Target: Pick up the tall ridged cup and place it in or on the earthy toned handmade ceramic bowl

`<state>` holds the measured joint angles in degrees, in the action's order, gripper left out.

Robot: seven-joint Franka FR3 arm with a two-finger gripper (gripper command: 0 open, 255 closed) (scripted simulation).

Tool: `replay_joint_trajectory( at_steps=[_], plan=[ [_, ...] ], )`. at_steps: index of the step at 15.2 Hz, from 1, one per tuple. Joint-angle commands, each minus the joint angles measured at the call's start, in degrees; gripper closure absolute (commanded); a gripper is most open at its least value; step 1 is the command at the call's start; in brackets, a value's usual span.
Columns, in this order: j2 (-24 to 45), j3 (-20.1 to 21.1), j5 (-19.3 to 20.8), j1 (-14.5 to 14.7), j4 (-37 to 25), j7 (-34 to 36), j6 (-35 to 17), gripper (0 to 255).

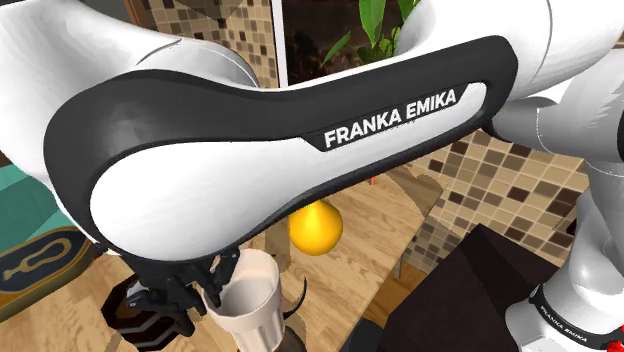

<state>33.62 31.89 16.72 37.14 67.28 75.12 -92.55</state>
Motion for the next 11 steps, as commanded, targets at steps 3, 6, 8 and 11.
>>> replay_joint_trajectory(
  at_steps=[3,6,8,11],
  plan=[
    [-0.49,0.33,-0.11,0.67,1.34,1.38,-0.77,255],
    [-0.58,0.29,-0.08,0.17,3.89,1.58,-3.15,255],
    [-0.55,0.24,-0.02,-0.1,5.45,1.72,-4.67,255],
    [-0.39,0.14,0.14,-0.43,7.57,1.94,-6.87,255]
  ],
)
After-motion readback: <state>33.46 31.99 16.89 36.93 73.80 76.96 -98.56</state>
